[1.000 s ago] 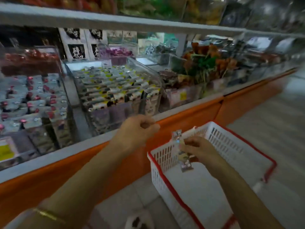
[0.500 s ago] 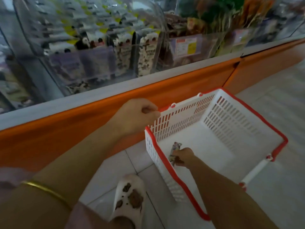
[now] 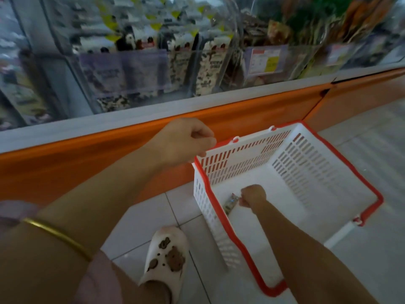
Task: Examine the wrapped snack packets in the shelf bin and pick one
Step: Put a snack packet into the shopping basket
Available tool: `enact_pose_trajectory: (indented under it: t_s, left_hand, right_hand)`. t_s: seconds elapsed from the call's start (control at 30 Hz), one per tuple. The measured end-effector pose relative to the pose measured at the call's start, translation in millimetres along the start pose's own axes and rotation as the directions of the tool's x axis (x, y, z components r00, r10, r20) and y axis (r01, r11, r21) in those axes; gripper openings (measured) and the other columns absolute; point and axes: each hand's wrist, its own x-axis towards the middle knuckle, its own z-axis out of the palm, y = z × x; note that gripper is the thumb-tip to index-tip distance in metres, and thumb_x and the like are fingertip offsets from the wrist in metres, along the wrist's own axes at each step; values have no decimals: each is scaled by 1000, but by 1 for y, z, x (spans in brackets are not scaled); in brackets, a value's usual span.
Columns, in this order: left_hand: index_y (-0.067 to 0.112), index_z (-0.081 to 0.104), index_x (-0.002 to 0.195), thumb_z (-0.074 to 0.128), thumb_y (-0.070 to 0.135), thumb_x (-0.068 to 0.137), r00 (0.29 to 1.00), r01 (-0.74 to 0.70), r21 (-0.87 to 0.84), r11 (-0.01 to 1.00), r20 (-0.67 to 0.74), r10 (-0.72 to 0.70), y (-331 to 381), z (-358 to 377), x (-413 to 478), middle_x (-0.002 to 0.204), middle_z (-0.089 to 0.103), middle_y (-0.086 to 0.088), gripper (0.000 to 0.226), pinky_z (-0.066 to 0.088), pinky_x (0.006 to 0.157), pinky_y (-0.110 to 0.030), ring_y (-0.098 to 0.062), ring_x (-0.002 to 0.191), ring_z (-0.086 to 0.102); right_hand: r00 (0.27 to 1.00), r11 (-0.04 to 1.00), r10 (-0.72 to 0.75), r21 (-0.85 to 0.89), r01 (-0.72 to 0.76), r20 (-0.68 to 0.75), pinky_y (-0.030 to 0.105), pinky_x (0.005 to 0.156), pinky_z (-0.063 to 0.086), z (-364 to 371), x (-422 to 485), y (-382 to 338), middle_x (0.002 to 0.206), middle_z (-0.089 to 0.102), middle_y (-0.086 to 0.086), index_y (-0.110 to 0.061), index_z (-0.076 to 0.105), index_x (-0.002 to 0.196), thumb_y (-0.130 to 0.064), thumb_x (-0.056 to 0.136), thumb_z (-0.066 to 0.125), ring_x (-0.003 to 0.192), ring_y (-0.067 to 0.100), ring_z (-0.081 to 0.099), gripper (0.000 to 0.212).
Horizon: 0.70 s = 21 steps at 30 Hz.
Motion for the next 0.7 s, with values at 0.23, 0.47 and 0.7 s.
enact_pose_trajectory:
  t_s: [0.23,0.47,0.7]
  left_hand:
    - [19,65,97,60,23,90,994,-100,-24,995,-34,99,44,-57,-44,84,68,1,9,55,63,-27,-5,70,67]
    - [27,65,83,59,21,90,921,-125,-40,991,-376,101,30,-154,-121,75,68,1,12,51,55,-19,-11,66,64]
    - [19,68,103,58,19,90,755,5,217,976,-640,139,-10,-216,-151,91,64,6,16,48,65,-16,-7,81,61]
  right_hand:
    - [721,721,-689,171,671,76,26,60,54,-11,-160,-149,81,68,6,-18,63,85,-15,93,54,71,17,67,12]
    - [251,308,-941,268,913,227,23,52,54,39,-310,-237,76,68,2,-18,64,90,-14,94,54,61,12,66,11]
    - [88,69,-953,-77,995,289,7,57,41,102,-340,-285,82,62,-1,-9,68,94,-8,89,59,74,10,58,11]
